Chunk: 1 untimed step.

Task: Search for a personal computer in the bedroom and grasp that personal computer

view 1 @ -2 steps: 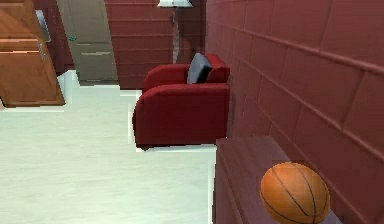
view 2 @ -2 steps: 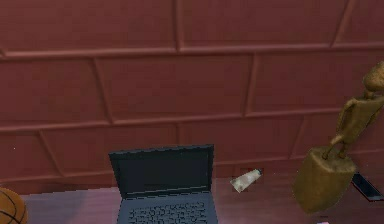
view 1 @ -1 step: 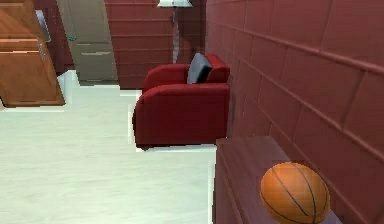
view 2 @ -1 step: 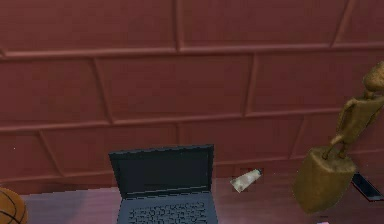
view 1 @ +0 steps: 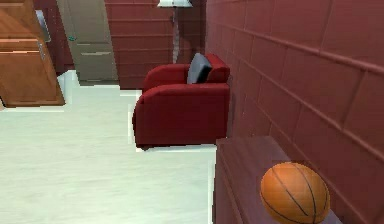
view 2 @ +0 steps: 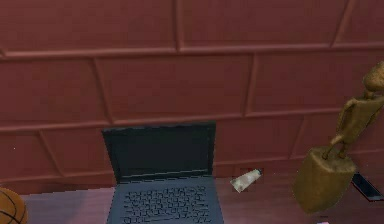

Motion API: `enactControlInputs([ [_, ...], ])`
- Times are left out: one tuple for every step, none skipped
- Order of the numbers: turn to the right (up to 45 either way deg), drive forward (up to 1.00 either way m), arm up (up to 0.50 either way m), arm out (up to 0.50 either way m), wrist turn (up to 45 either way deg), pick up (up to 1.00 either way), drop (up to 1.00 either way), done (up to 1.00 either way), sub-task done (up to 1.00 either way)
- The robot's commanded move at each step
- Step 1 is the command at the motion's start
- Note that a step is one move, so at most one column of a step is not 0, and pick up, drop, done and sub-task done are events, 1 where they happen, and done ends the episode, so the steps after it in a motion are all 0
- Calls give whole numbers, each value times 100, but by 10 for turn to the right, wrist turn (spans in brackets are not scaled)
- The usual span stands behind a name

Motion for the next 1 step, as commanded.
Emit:
enactControlInputs([
  [0,0,0,0,0,0,0,100,0],
])
